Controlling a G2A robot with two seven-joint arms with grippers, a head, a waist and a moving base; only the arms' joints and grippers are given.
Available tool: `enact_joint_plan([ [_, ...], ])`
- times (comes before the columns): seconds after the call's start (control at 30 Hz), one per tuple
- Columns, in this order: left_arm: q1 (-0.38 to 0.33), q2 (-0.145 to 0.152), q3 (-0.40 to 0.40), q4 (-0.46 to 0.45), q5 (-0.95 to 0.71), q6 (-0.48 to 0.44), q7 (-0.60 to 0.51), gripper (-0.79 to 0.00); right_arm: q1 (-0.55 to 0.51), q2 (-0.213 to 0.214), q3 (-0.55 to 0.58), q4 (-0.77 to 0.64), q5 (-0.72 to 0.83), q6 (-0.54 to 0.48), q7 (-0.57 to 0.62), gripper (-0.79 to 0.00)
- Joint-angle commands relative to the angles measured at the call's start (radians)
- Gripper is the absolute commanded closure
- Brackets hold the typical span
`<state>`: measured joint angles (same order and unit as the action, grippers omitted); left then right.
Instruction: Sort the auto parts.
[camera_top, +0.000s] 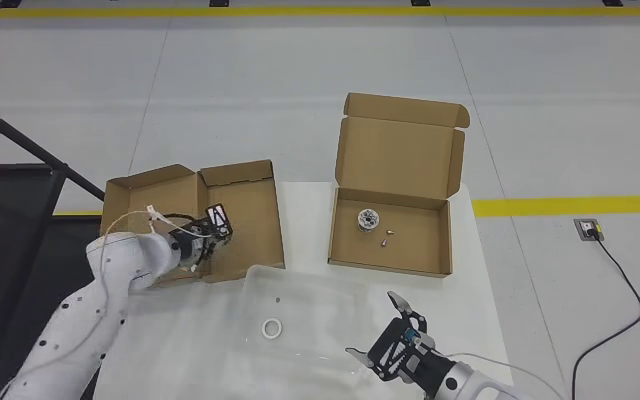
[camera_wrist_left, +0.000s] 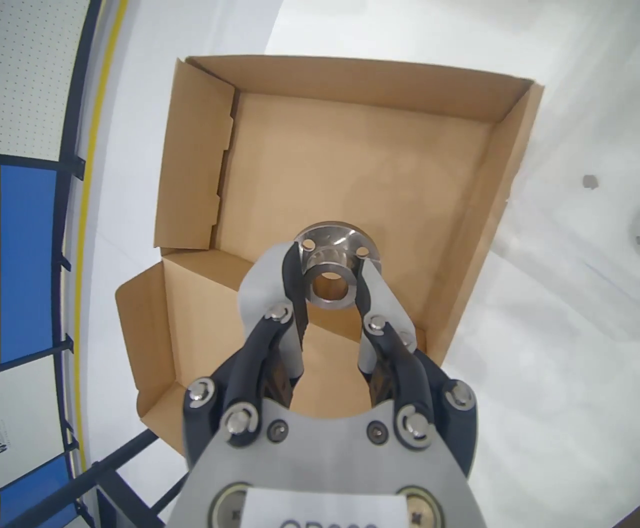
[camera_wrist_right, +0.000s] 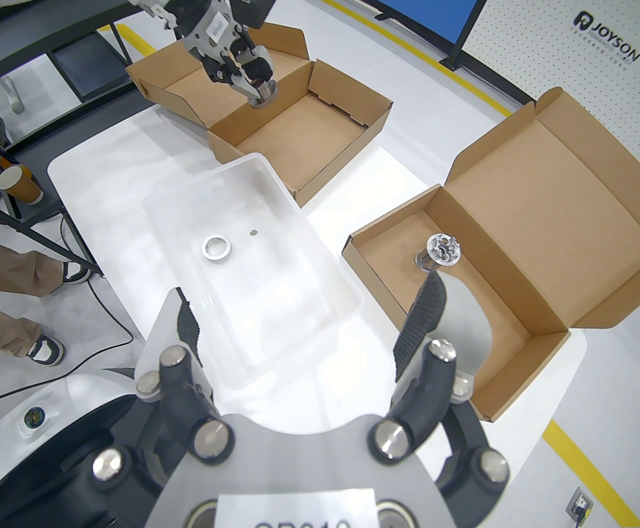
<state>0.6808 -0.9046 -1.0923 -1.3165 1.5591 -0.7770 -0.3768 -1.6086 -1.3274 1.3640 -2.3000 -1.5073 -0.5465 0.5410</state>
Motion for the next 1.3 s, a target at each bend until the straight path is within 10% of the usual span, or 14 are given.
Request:
enact_joint_plan([
  [0.0,-0.074,-0.026,0.081,0.084,0.015,0.008,0.0,0.0,0.0,0.0,0.0,0.0,0.0,0.0,0.0,-0.785],
  [0.43,-0.365,-0.223,0.425,0.537,0.044,0.054,0.076,0.0,0.0,0.0,0.0,0.0,0.0,0.0,0.0,-0.785],
  [1.0,-0.479,-0.376,0.564,0.827,0.118,0.046,0.133,0.0,0.0,0.0,0.0,0.0,0.0,0.0,0.0,-0.785],
  [1.03,-0.483,-0.381,0.567,0.836,0.121,0.049,0.134,-0.068,0.0,0.0,0.0,0.0,0.0,0.0,0.0,-0.785],
  [1.17,-0.506,-0.396,0.567,0.868,0.128,0.049,0.146,-0.736,0.0,0.0,0.0,0.0,0.0,0.0,0.0,-0.785],
  [1.27,-0.523,-0.4,0.561,0.887,0.131,0.044,0.164,-0.785,0.0,0.0,0.0,0.0,0.0,0.0,0.0,-0.785],
])
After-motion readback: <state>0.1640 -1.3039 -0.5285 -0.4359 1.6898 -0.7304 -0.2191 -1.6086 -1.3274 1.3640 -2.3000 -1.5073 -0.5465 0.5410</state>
